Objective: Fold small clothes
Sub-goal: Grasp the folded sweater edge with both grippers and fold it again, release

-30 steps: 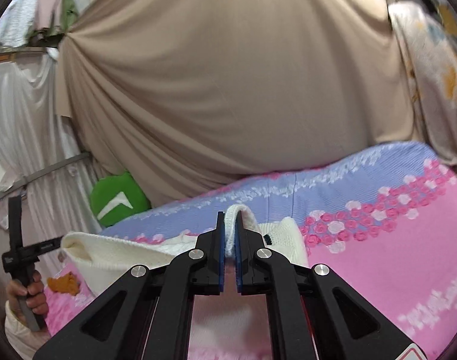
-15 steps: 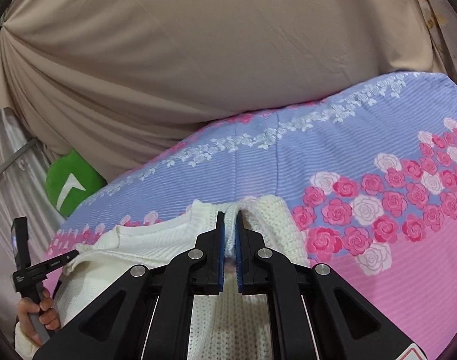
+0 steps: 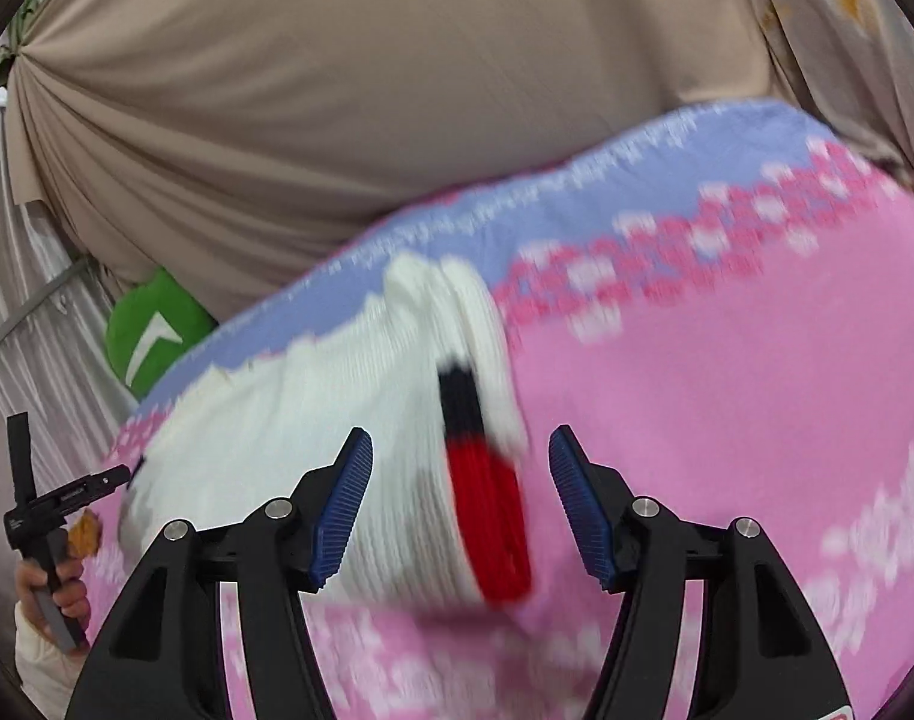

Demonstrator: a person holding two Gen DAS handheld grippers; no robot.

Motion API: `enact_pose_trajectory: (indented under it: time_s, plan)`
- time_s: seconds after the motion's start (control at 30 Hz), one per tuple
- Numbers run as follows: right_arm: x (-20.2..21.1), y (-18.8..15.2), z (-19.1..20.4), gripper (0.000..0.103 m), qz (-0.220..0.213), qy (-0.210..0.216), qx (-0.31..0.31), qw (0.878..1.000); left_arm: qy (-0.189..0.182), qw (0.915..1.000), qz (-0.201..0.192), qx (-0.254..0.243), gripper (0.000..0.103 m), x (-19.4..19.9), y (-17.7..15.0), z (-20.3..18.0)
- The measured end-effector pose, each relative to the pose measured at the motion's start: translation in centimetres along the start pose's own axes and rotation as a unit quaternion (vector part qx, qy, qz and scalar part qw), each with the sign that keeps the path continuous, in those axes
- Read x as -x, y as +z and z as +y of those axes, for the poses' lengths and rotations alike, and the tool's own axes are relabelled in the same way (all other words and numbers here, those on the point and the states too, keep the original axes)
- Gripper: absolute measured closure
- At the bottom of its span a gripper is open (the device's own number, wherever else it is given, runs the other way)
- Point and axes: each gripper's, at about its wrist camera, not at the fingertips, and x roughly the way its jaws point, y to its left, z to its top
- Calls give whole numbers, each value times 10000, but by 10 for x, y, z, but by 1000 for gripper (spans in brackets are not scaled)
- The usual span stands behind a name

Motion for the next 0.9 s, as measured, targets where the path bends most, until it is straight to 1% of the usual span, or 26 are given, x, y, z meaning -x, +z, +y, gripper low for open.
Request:
enact_pose_trajectory:
  time_s: [0.07,0.1,0.17,0.2,0.23,0.27,0.33,0.37,0.43,0.47,0.53,0.6,0.67,0.7,0.73,0.77,0.8,0.83,0.87,0.9]
  plan:
    - [-6,-17,-4,41,213,-10,-95,9997,-63,9998,184,77,35,-6,-17,3]
    - [-10,-20,-5,41,267,3,-139,9995,-78,9994,275,176,35,-10,-22,4]
    - [-22,-23,-6,42,428,24,-201,9989,-264,9977,455,425,36,-19,-27,9]
    - [-29,-23,-7,47,514,15,-230,9984,-291,9968,528,517,50,-22,-29,9]
    - [-36,-24,-7,82,670,121,-257,9973,-291,9967,544,519,76,-22,-28,8]
    - [-37,-24,-7,89,723,145,-290,9969,-350,9964,579,503,91,-20,-27,7]
    - [-15,-19,-2,92,452,200,-309,9983,-479,9957,580,547,93,-7,-25,9]
    - [0,-17,2,93,298,213,-235,9991,-421,9970,473,450,94,7,-26,10]
    - [33,-16,7,94,107,290,-100,9995,-396,9979,379,357,94,27,-30,15]
    - [44,-19,9,94,97,279,-36,9996,-353,9983,346,312,94,40,-36,20]
    - [62,-31,10,94,180,105,123,9997,-320,9981,438,308,94,52,-51,28]
    - [67,-50,2,94,476,-62,120,9988,-296,9969,678,277,94,54,-73,33]
    - [53,-68,-8,93,922,-243,165,9953,-265,9956,891,145,93,45,-89,30]
    - [46,-73,-12,92,1036,-344,139,9939,-190,9959,885,43,90,44,-93,26]
    - [45,-72,-13,88,1035,-404,88,9938,-136,9964,840,0,89,47,-93,22]
    - [49,-67,-9,85,904,-403,76,9951,-196,9973,703,-33,88,55,-87,17]
    - [56,-57,-2,85,617,-460,143,9969,-282,9981,538,-46,84,63,-78,14]
    - [63,-44,6,73,331,-508,247,9979,-314,9987,389,-62,70,71,-70,11]
    - [67,-32,13,54,123,-499,316,9982,-373,9991,153,-115,61,81,-58,6]
    - [69,-20,20,49,-70,-455,389,9982,-393,9991,-80,-169,44,88,-45,1]
